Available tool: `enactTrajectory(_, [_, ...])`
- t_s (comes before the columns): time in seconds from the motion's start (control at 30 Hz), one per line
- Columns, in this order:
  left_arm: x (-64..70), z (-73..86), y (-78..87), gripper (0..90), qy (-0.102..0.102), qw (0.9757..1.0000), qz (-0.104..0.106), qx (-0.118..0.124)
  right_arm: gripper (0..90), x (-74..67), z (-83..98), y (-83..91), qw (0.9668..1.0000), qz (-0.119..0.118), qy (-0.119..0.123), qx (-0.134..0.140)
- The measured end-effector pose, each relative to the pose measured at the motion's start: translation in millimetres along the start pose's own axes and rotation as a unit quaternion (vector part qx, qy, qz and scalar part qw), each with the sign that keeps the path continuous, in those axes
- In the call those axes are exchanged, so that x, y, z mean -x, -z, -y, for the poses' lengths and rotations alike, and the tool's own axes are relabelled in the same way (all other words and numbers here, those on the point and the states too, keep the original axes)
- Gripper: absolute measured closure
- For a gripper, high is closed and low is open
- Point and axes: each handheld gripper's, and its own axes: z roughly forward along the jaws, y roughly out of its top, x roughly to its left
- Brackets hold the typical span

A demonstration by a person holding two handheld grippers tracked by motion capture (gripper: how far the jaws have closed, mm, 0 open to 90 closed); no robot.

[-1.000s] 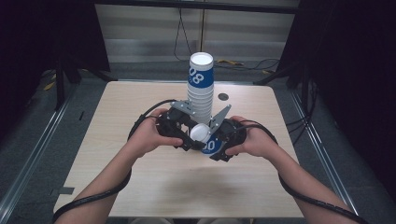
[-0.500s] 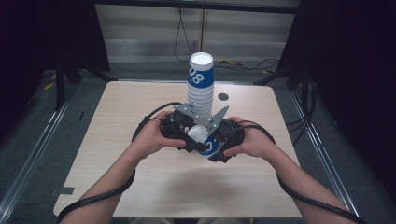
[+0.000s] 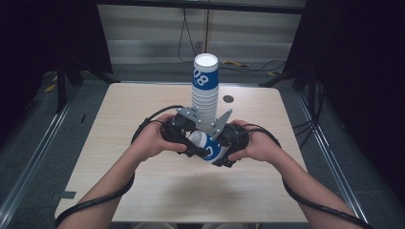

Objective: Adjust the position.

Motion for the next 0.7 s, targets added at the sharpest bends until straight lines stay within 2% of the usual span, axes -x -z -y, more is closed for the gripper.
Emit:
enactTrajectory(0.03, [0.1,0.6,0.7,28.6,0.001,1.0000,0.000,-0.002,20.7,0.3,-0.4,-0.5,1.0000,-0.001,0.006,0.002])
enactTrajectory(0.07, [1.4,1.4,0.0,28.6,0.010,0.9999,-0.001,0.006,20.7,-0.2,-0.4,-0.7,1.0000,-0.003,0.002,0.002])
enactTrajectory(0.1, [0.8,1.5,1.0,28.8,0.003,1.0000,-0.001,0.000,20.7,-0.2,-0.4,-1.1,1.0000,-0.003,0.004,0.004])
enactTrajectory(0.13, [2.0,2.4,0.4,28.9,0.014,0.9999,0.000,0.006,20.6,-0.5,-0.4,-1.1,1.0000,-0.001,0.003,0.004])
enactTrajectory(0.2, [0.5,3.6,2.0,29.1,0.008,1.0000,0.001,0.000,20.0,-0.8,0.2,-1.9,1.0000,-0.003,0.002,0.009])
enactTrajectory(0.27, [1.4,4.7,2.4,29.1,0.016,0.9998,0.002,0.006,19.0,-0.7,1.0,-2.7,0.9998,-0.007,-0.002,0.019])
enactTrajectory(0.33, [0.8,5.3,3.4,29.1,0.016,0.9998,0.004,0.008,17.9,-0.6,2.2,-2.9,0.9995,-0.006,-0.006,0.029])
enactTrajectory(0.4, [0.4,6.8,4.5,29.0,0.020,0.9997,0.000,0.013,16.8,1.0,3.7,-3.3,0.9989,-0.006,-0.001,0.047])
enactTrajectory(0.5, [-2.1,9.6,7.7,29.0,0.027,0.9995,-0.001,0.019,14.9,1.9,7.7,-3.6,0.9985,-0.002,-0.007,0.055])
enactTrajectory(0.6, [-3.3,12.3,10.7,29.0,0.031,0.9991,0.004,0.027,13.4,2.0,12.6,-3.6,0.9977,-0.003,-0.025,0.063])
enactTrajectory(0.7, [-3.3,14.8,12.6,29.0,0.037,0.9988,0.005,0.032,13.2,2.5,18.8,-5.5,0.9960,-0.005,-0.036,0.082])
